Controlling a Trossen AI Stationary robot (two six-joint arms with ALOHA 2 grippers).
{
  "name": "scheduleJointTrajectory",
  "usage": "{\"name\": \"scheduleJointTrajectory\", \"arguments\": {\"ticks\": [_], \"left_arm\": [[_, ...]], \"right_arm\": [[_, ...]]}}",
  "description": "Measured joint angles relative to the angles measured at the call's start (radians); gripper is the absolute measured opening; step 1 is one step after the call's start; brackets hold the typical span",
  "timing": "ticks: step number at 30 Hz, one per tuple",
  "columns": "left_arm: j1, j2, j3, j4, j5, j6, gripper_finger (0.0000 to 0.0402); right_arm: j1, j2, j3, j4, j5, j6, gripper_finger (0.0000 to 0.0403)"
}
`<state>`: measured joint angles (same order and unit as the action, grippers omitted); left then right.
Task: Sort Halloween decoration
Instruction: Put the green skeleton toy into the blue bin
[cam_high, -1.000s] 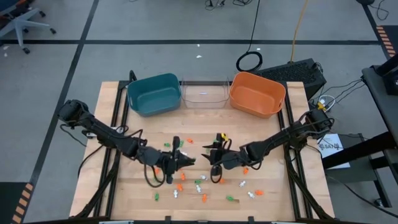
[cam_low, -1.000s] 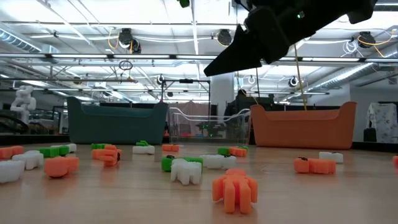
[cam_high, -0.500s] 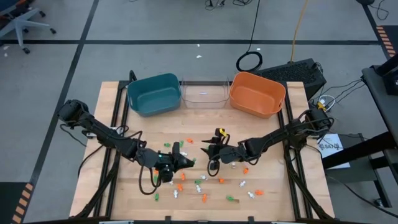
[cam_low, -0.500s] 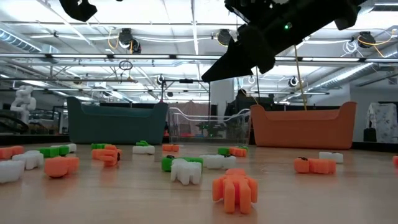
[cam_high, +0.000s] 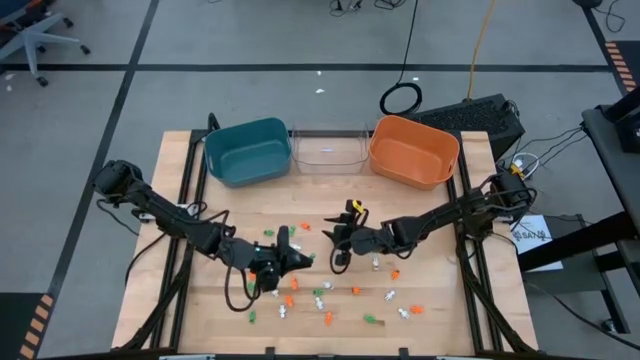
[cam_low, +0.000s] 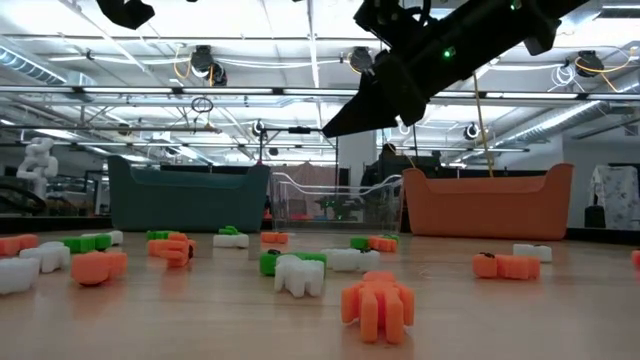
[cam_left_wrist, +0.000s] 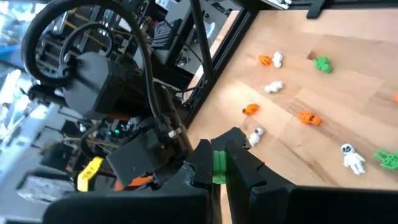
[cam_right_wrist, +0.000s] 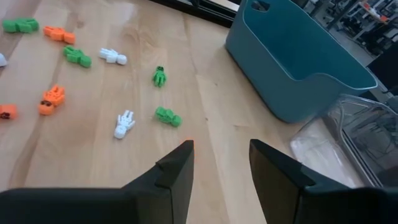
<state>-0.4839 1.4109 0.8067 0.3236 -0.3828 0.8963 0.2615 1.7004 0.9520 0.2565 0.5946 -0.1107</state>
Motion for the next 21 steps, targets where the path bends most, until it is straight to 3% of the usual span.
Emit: {"name": "scheduleJointTrajectory", "arguments": {"ticks": [7,14,21], "left_arm": [[0.000,0.000,0.000,0.004,-0.003,-0.177,0.0013],[0.001,0.000,0.000,0.001,-0.046,-0.231,0.0013],[0.011,0.000,0.000,0.009,-0.108,-0.448,0.0013]], "right_arm": [[-0.001,0.000,0.000,0.000,-0.024,-0.007,0.0139],[-0.001,0.000,0.000,0.000,-0.023,-0.019,0.0139],[-0.001,0.000,0.000,0.000,-0.024,-0.033,0.0139]]}}
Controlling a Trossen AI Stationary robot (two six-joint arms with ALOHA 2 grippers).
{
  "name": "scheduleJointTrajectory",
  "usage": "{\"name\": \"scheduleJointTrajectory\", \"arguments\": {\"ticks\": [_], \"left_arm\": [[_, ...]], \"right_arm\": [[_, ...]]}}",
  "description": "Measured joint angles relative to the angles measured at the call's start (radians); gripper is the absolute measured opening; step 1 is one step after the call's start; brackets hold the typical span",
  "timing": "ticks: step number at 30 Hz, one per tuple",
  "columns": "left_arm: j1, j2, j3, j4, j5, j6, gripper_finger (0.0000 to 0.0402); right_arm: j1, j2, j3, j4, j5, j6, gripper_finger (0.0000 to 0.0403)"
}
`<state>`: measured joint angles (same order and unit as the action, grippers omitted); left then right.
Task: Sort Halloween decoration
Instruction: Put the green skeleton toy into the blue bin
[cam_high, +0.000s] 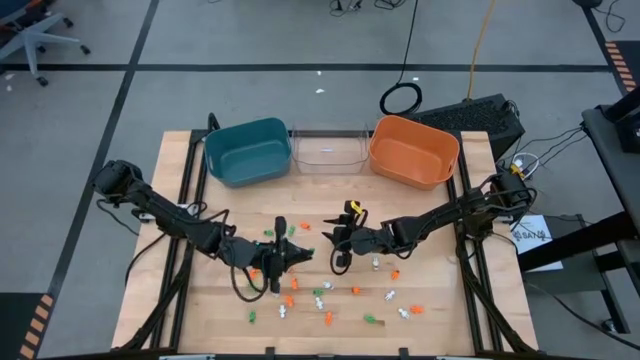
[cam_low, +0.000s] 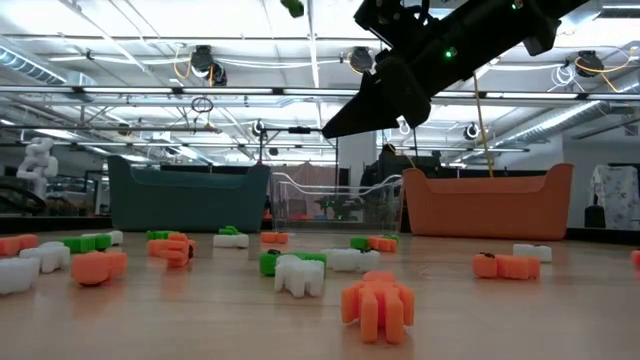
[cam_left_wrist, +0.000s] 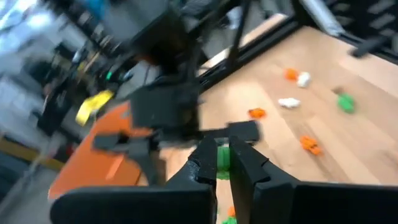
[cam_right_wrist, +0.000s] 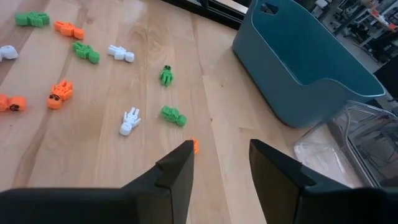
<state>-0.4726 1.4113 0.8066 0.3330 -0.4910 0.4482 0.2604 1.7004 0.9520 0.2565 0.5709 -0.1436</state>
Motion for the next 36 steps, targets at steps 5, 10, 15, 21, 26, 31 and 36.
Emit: {"name": "scheduleJointTrajectory", "arguments": {"ticks": [5,10,15,21,26,31,36], "left_arm": [[0.022,0.000,0.000,-0.009,-0.067,-0.171,0.0013],[0.038,0.000,0.000,-0.021,-0.063,-0.210,0.0013],[0.069,0.000,0.000,-0.029,-0.058,-0.328,0.0013],[0.095,0.000,0.000,-0.047,-0.011,-0.365,0.0013],[0.110,0.000,0.000,-0.058,-0.009,-0.379,0.0013],[0.140,0.000,0.000,-0.061,-0.010,-0.417,0.0013],[0.177,0.000,0.000,-0.077,-0.054,-0.416,0.0013]], "right_arm": [[0.000,0.000,0.000,-0.001,0.000,-0.002,0.0139],[0.000,0.000,0.000,-0.008,0.000,-0.003,0.0139],[0.000,0.000,0.000,-0.008,0.000,-0.001,0.0139],[0.000,0.000,0.000,-0.024,0.000,0.015,0.0139],[0.000,0.000,0.000,-0.067,0.000,0.048,0.0139],[0.001,0.000,0.000,-0.099,0.000,0.062,0.0139],[0.025,-0.015,0.000,-0.157,0.001,0.051,0.0139]]}}
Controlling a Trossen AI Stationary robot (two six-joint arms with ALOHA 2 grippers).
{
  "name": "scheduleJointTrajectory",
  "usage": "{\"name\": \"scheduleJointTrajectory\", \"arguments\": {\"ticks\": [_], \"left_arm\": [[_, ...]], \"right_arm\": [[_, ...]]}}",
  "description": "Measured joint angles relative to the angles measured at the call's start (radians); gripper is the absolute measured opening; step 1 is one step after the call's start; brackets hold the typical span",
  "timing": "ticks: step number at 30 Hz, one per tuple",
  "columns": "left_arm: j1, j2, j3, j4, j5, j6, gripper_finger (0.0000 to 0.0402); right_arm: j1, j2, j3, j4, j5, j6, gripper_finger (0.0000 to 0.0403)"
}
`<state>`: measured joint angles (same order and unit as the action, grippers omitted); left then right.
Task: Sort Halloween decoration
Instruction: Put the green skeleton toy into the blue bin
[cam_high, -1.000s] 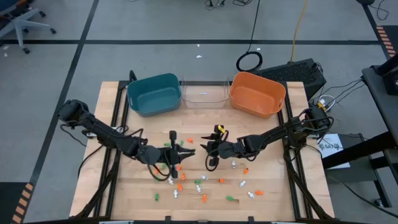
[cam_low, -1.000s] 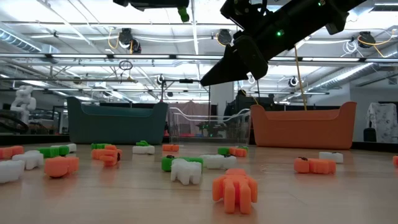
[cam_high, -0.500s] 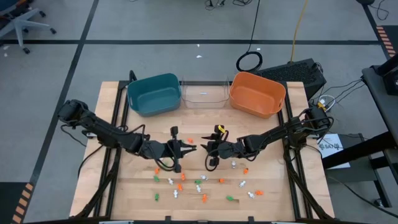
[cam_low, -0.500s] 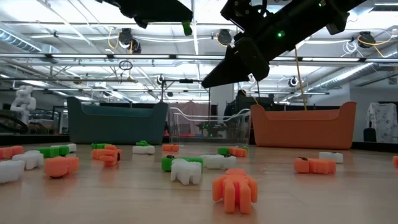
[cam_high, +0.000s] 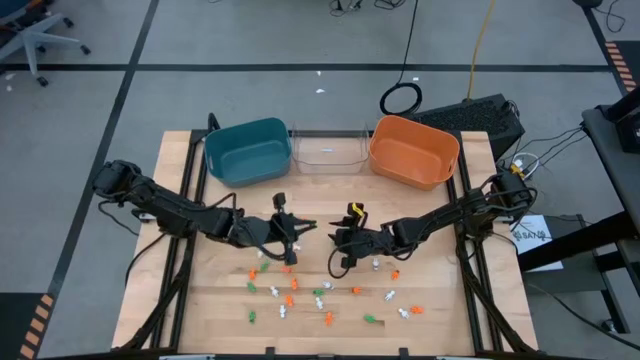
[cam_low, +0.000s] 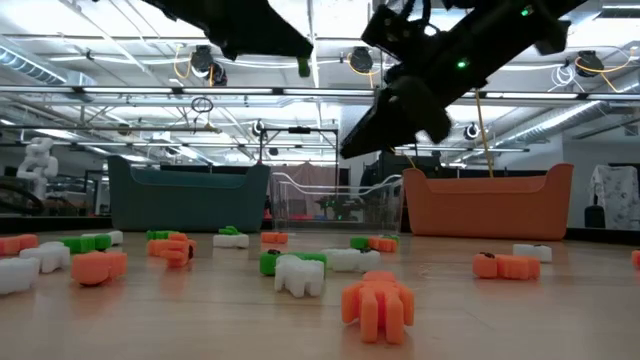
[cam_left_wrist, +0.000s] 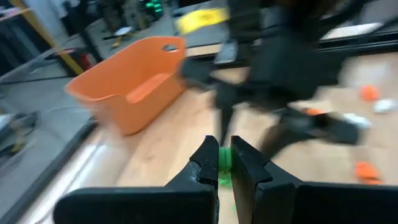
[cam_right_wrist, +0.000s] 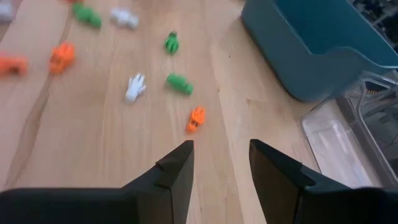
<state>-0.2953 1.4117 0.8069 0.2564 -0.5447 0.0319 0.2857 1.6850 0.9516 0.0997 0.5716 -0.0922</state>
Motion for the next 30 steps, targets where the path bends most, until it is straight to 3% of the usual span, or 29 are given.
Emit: {"name": "scheduleJointTrajectory", "arguments": {"ticks": [10,16,21,26,30], "left_arm": [[0.147,0.000,0.008,-0.033,0.009,0.069,0.0013],[0.365,-0.001,0.081,-0.028,0.204,0.078,0.0013],[0.491,-0.001,0.095,-0.034,0.307,0.051,0.0013],[0.558,-0.001,0.095,-0.183,0.326,-0.032,0.0013],[0.578,-0.001,0.095,-0.354,0.262,-0.150,0.0013]], "right_arm": [[0.039,-0.129,0.000,-0.317,0.001,0.012,0.0139],[-0.004,-0.117,0.000,-0.333,0.003,-0.048,0.0139],[-0.034,-0.115,-0.020,-0.350,0.002,-0.025,0.0139],[-0.061,-0.115,-0.069,-0.343,0.001,-0.038,0.0139],[-0.085,-0.114,-0.081,-0.332,0.001,-0.055,0.0139]]}}
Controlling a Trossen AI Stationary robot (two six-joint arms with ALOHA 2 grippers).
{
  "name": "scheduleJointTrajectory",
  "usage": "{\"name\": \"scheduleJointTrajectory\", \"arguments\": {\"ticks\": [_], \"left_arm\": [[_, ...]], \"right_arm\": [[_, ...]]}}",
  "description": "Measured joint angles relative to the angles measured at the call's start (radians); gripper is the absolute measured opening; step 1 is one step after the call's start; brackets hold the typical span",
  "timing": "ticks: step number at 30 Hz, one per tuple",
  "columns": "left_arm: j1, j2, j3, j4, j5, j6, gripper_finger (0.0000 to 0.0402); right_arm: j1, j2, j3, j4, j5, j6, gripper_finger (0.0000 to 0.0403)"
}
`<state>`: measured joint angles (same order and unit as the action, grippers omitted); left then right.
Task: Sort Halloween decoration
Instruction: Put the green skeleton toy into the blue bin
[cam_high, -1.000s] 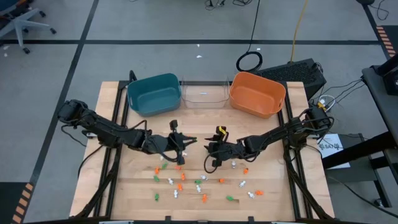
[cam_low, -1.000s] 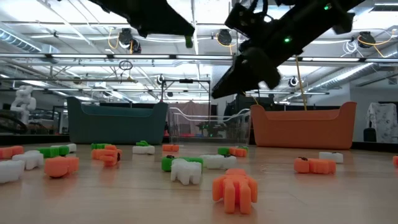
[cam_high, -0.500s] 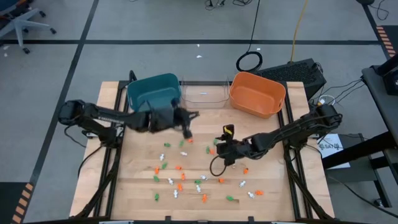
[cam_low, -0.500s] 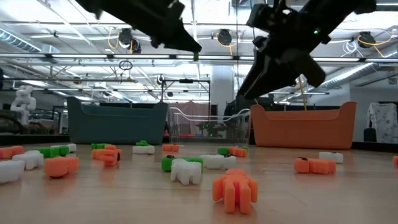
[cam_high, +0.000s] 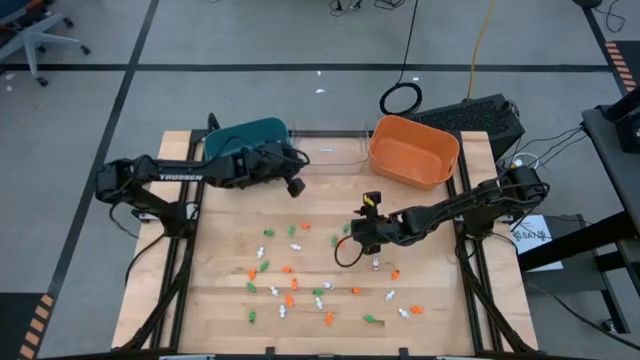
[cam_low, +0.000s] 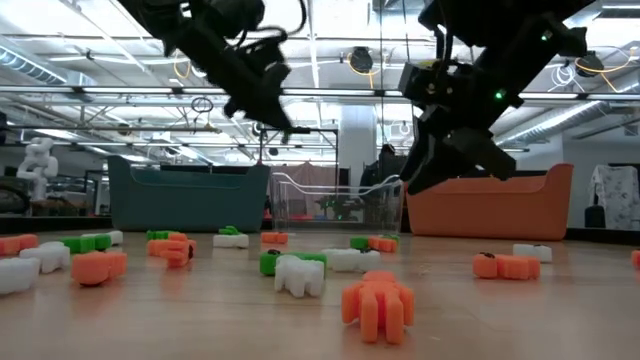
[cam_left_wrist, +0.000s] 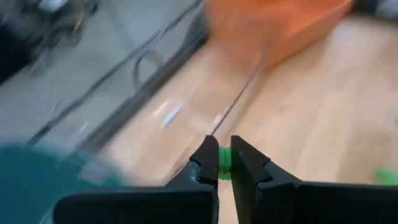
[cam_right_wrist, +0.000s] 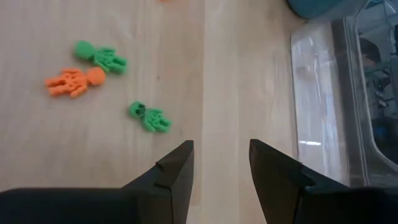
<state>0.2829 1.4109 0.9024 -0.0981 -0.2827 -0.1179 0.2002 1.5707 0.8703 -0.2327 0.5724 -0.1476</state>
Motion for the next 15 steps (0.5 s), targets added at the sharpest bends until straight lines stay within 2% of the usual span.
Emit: {"name": "scheduleJointTrajectory", "arguments": {"ticks": [5,11,15], "left_arm": [[0.024,-0.033,-0.001,-0.160,-0.108,-0.085,0.0013],[0.080,-0.153,-0.001,-0.309,-0.104,-0.115,0.0013],[0.187,-0.199,-0.001,-0.389,-0.094,-0.074,0.0013]], "right_arm": [[-0.018,0.000,0.000,0.040,0.000,-0.013,0.0139],[-0.017,0.000,0.000,0.067,-0.001,-0.019,0.0139],[-0.018,0.000,0.000,0.102,-0.001,-0.024,0.0139]]}}
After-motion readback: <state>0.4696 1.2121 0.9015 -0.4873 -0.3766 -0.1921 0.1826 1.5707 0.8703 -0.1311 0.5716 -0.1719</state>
